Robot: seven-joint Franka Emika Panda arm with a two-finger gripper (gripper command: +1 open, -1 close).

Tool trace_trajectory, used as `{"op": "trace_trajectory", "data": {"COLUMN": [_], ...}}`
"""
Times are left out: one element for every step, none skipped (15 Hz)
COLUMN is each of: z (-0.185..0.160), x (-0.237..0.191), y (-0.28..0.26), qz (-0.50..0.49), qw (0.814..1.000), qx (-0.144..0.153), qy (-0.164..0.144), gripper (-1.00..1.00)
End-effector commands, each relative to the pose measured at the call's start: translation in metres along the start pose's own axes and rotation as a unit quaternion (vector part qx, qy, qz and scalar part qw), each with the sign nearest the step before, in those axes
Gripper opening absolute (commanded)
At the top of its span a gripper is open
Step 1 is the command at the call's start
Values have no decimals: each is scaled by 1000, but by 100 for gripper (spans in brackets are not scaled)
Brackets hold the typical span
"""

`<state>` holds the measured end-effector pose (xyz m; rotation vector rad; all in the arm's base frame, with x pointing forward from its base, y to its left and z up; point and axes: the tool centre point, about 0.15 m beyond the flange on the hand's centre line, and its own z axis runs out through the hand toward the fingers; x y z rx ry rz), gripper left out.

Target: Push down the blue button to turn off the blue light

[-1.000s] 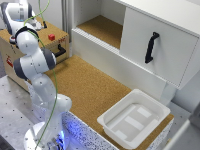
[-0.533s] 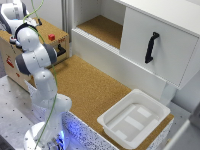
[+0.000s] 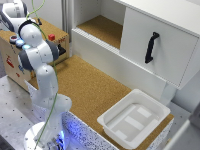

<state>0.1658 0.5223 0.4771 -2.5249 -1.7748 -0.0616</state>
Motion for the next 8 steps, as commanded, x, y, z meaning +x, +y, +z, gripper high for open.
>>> {"op": "trace_trajectory", "data": {"z": [17, 25, 25, 21, 11, -13, -40, -64], "x": [20, 19, 18, 18, 18, 19, 18, 16], "y": [7, 5, 3, 2, 1, -1, -2, -1], "qz": [24, 24, 23, 24, 25, 25, 28, 34], "qw": [996, 996, 996, 996, 997, 998, 998, 998], "qx": [-12, -6, -6, -8, -13, -23, -36, -42], "qy": [-81, -86, -87, -82, -74, -55, -35, -20], "gripper": [-100, -100, -100, -100, -100, -100, -100, -100]}}
